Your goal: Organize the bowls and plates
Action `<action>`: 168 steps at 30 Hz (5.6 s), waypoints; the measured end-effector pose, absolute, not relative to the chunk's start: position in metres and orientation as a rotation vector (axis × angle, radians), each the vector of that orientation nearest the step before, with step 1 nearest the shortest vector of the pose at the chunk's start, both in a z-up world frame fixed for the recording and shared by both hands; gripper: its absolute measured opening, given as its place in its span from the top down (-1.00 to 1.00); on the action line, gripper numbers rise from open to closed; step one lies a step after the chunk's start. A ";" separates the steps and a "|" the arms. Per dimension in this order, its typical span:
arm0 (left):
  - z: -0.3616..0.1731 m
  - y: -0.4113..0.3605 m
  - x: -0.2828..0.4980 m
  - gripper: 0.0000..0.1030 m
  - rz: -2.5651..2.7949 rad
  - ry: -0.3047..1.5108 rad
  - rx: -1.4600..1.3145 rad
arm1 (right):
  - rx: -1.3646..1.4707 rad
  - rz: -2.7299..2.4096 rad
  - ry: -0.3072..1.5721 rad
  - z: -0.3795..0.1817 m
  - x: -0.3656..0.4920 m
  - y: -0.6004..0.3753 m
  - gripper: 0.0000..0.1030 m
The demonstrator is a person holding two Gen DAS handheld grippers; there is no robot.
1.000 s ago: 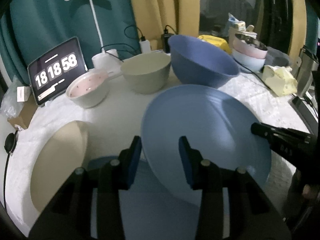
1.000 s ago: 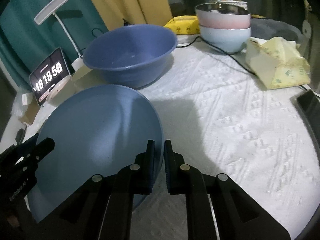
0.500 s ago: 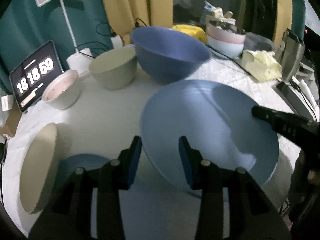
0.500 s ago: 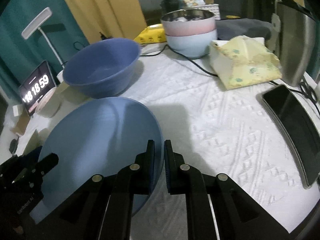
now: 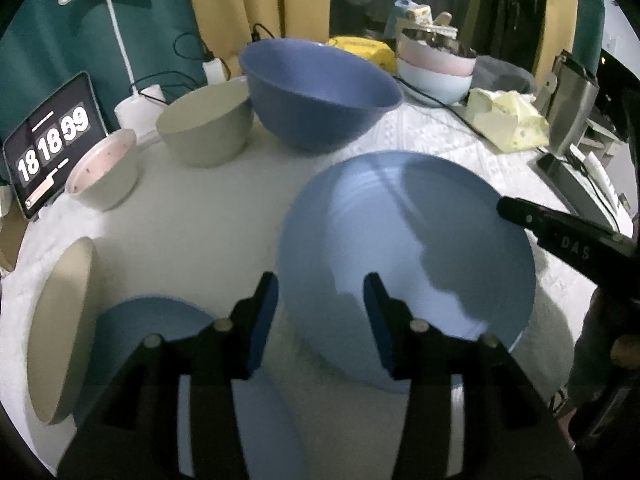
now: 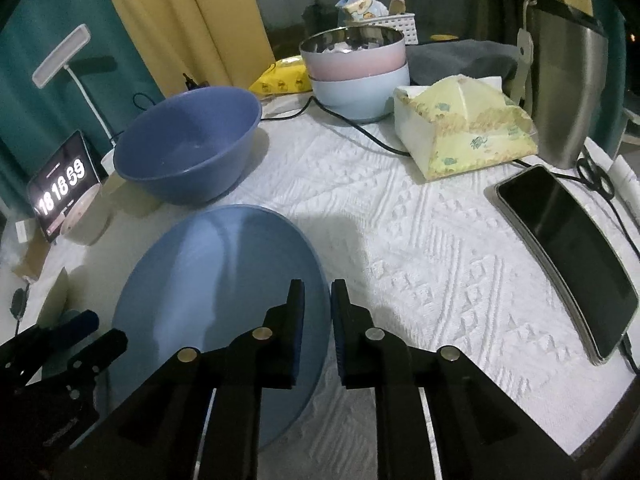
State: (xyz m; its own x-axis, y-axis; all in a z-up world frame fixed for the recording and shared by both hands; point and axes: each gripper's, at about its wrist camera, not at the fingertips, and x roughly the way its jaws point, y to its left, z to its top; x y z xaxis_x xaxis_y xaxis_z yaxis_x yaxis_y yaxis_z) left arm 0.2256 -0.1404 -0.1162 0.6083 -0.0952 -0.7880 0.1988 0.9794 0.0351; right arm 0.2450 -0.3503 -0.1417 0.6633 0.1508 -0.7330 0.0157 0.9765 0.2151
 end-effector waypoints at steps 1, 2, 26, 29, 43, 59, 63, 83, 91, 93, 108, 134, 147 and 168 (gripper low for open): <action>-0.114 -0.139 0.225 0.10 -0.165 0.894 0.122 | 0.208 0.071 0.839 -0.140 0.243 -0.350 0.66; -0.112 -0.136 0.223 0.10 -0.161 0.886 0.118 | 0.206 0.067 0.834 -0.138 0.242 -0.349 0.64; -0.074 -0.068 0.184 0.07 -0.154 0.726 0.028 | 0.107 0.108 0.763 -0.100 0.212 -0.274 0.49; -0.071 -0.056 0.180 0.07 -0.137 0.704 0.025 | 0.090 0.117 0.762 -0.097 0.210 -0.261 0.49; -0.060 0.004 0.168 0.06 -0.053 0.632 -0.037 | 0.001 0.193 0.762 -0.087 0.209 -0.195 0.49; -0.067 0.090 0.160 -0.22 0.096 0.607 -0.124 | -0.106 0.286 0.774 -0.088 0.220 -0.121 0.49; -0.074 0.112 0.158 -0.23 0.133 0.615 -0.143 | -0.128 0.305 0.780 -0.091 0.222 -0.103 0.49; -0.111 0.180 0.167 -0.23 0.269 0.708 -0.184 | -0.157 0.369 0.816 -0.104 0.243 -0.045 0.49; -0.130 0.187 0.176 -0.23 0.269 0.774 -0.201 | -0.166 0.394 0.841 -0.112 0.249 -0.029 0.49; -0.134 0.187 0.178 -0.23 0.261 0.790 -0.201 | -0.167 0.398 0.849 -0.115 0.251 -0.026 0.49; -0.155 0.183 0.187 -0.23 0.219 0.874 -0.222 | -0.165 0.419 0.906 -0.134 0.257 -0.017 0.49; -0.133 0.161 0.175 0.26 0.177 0.835 -0.193 | -0.157 0.458 0.859 -0.123 0.241 -0.030 0.58; -0.111 0.123 0.169 0.26 0.139 0.798 -0.143 | -0.097 0.433 0.820 -0.107 0.232 -0.069 0.58; -0.089 0.038 0.175 0.26 0.096 0.789 -0.037 | 0.013 0.389 0.779 -0.101 0.227 -0.161 0.58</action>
